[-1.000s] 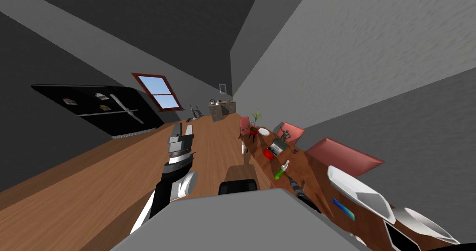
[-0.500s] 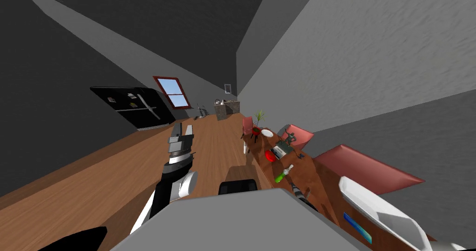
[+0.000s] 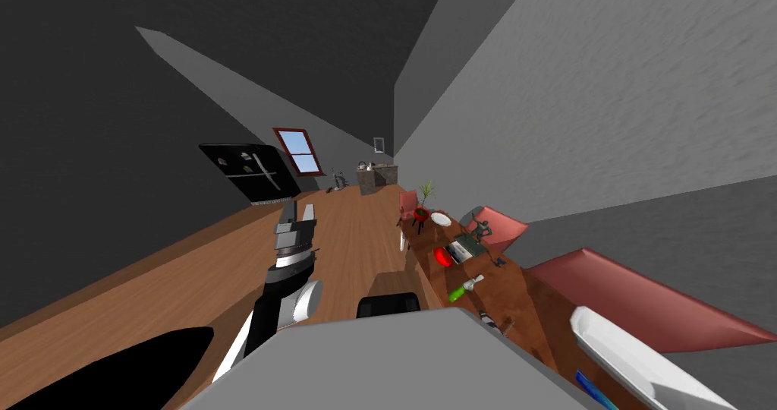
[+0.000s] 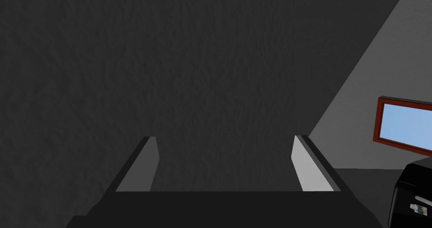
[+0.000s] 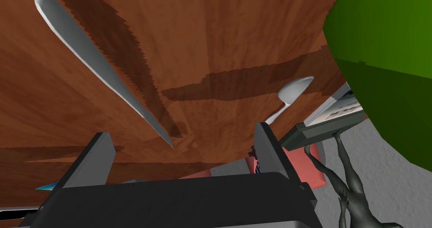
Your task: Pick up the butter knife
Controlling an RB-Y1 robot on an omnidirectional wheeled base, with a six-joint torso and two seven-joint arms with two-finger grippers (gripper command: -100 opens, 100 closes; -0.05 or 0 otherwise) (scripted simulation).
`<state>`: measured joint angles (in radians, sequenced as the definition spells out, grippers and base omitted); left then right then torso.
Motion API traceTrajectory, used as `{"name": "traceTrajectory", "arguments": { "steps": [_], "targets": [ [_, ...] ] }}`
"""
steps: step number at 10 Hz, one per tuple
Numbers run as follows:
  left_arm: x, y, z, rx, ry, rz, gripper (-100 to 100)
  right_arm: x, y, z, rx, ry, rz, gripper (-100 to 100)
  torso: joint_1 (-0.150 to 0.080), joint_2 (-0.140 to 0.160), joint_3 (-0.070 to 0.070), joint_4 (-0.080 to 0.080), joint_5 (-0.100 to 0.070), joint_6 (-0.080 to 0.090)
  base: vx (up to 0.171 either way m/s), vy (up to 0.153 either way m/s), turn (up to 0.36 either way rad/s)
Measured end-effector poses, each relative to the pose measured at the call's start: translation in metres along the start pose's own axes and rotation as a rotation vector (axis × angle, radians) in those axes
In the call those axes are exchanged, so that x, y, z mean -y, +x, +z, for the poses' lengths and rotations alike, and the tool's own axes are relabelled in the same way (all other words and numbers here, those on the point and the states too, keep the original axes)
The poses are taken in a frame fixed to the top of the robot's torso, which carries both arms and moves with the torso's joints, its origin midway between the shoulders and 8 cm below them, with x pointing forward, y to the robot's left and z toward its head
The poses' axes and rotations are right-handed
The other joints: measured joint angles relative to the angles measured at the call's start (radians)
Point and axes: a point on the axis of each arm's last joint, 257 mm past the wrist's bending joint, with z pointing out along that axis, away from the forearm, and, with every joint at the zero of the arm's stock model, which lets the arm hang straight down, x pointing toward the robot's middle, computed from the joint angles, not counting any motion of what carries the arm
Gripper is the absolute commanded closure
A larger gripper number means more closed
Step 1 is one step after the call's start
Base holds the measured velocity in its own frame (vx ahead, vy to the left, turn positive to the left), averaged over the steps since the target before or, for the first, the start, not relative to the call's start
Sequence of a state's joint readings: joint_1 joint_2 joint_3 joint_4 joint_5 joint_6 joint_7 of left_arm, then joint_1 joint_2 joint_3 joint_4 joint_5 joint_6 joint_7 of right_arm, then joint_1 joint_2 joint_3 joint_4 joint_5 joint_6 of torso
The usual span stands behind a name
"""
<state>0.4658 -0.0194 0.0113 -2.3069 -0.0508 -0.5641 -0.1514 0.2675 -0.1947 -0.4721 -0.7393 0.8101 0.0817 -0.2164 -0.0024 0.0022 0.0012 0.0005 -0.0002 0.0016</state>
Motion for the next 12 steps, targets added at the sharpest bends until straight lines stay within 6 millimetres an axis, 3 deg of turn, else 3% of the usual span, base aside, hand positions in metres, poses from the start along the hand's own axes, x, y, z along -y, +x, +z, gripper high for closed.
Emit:
{"name": "traceTrajectory", "arguments": {
  "steps": [5,11,12],
  "targets": [
    [0.0,0.0,0.0,0.0,0.0,0.0,0,0.029,0.015,0.004,-0.018,0.115,-0.003,-100,-0.001,0.0,0.0,0.0,0.0,0.0,-0.056,-0.057,0.155],
    [0.0,0.0,0.0,0.0,0.0,0.0,0,0.05,0.022,0.004,-0.028,0.22,-0.005,-100,-0.002,0.002,0.001,0.0,-0.001,0.001,-0.056,-0.047,0.137],
    [0.0,0.0,0.0,0.0,0.0,0.0,0,0.051,0.022,0.004,-0.027,0.224,-0.006,0,0.0,0.0,0.0,0.0,0.0,0.001,-0.006,-0.005,-0.005]
  ]
}}
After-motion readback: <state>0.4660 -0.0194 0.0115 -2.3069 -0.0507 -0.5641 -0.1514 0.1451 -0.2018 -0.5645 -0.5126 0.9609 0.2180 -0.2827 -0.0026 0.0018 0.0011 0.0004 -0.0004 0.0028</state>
